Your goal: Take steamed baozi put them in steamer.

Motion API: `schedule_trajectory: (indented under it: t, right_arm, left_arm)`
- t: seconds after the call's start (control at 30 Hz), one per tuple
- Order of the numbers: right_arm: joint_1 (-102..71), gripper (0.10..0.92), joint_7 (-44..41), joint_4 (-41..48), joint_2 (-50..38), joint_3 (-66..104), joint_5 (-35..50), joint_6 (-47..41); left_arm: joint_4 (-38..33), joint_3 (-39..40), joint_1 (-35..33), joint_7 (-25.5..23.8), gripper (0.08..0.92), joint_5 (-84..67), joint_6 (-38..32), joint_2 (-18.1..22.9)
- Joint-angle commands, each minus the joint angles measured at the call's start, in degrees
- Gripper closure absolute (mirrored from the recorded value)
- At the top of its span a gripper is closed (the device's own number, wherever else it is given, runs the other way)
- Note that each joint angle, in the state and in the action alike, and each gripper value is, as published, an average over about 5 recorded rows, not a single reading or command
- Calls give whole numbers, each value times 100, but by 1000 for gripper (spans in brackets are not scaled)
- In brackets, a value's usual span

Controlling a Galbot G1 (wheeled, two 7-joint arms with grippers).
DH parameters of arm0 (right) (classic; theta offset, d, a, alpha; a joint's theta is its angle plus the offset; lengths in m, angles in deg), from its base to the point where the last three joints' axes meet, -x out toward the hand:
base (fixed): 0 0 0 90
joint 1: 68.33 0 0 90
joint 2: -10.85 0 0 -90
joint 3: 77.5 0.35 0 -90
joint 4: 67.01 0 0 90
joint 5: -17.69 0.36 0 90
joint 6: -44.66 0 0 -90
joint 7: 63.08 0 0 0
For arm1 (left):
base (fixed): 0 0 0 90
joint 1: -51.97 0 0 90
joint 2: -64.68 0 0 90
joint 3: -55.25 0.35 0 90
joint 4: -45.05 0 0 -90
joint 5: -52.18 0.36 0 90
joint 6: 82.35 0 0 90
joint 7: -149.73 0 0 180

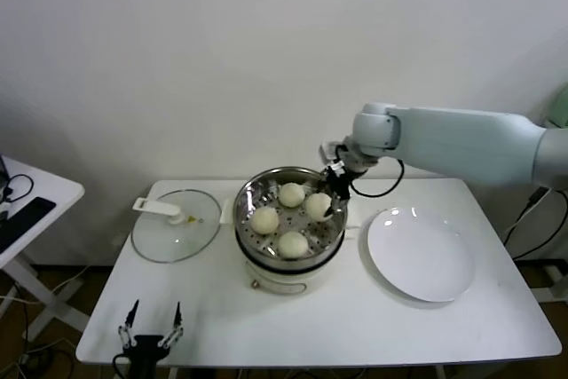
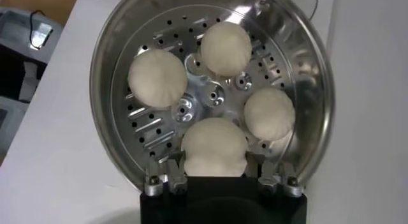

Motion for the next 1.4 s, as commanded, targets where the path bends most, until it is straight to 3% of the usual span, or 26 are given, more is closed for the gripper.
schedule_trajectory:
  t: [0.03,0.5,0.73,0.83,0.97,1.13,1.4]
  right_arm:
    - [-641,372,89,275,135,218,-320,-47]
    - [-747,357,9,359,46,361,-369,109]
    - [-83,225,-168,130,-212,326,5,194]
    - [444,206,-93,-90,-464,273,486,131]
    - [503,203,922,-500,-1018,748,1098,-161]
    - [-1149,203,2757,-1246,-2118,2745,1360,-225]
    - [-3761,203,3912,-1963,-3001,5401,1233,-27]
  left_arm:
    - [34,-8,29,2,177,1,0,-62]
    - [109,6,91,5,177,6,10,-63]
    - [89,12,92,2,177,4,14,-73]
    - [70,13,91,2,177,2,16,-78]
    - [48,15,100,5,177,-5,22,-75]
    - [61,53,137,5,177,2,27,-70]
    - [42,59,136,1,177,41,32,-66]
